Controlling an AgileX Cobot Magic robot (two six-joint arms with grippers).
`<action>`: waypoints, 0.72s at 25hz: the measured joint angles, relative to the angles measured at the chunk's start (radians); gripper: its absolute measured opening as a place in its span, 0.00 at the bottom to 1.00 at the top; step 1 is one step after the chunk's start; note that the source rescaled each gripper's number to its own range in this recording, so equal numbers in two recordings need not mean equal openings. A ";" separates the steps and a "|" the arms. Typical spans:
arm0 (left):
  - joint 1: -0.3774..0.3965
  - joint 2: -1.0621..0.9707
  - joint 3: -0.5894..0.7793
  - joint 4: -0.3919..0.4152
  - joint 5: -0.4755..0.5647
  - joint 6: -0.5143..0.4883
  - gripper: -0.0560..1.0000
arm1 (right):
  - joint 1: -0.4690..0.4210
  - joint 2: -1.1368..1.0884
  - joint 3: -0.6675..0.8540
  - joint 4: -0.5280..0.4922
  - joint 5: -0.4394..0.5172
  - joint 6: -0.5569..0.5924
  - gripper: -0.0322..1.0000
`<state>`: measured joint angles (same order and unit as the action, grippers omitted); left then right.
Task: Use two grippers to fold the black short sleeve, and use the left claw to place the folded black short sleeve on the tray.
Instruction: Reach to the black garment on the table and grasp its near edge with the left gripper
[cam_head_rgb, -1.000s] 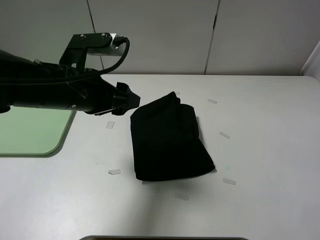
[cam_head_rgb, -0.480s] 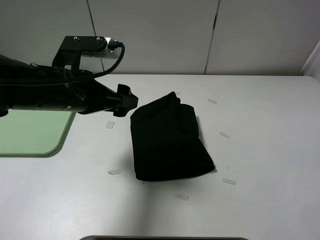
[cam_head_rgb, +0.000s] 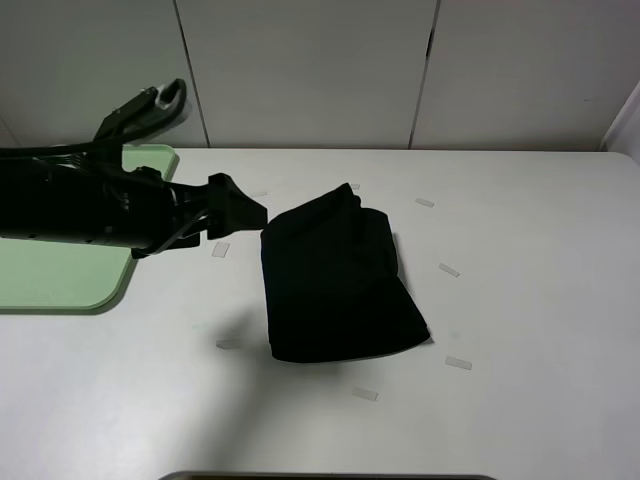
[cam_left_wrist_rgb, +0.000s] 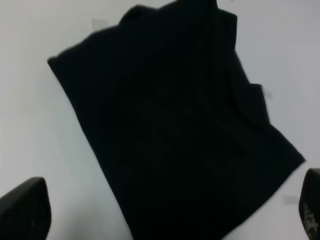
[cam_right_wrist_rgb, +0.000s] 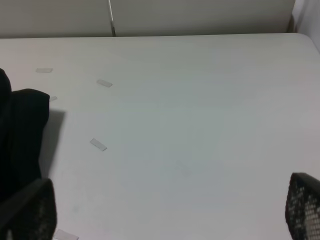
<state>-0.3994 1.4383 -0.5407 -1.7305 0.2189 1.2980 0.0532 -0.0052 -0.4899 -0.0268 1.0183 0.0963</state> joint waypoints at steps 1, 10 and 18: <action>0.032 0.000 0.013 -0.001 0.042 -0.001 1.00 | 0.000 0.000 0.000 0.000 0.000 0.000 1.00; 0.272 0.103 0.088 -0.001 0.363 0.002 1.00 | 0.000 0.000 0.000 0.000 0.000 0.000 1.00; 0.281 0.323 0.061 -0.002 0.435 0.060 1.00 | 0.000 0.000 0.000 0.000 0.000 0.000 1.00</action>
<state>-0.1187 1.7613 -0.4795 -1.7322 0.6541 1.3578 0.0532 -0.0052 -0.4899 -0.0268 1.0183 0.0963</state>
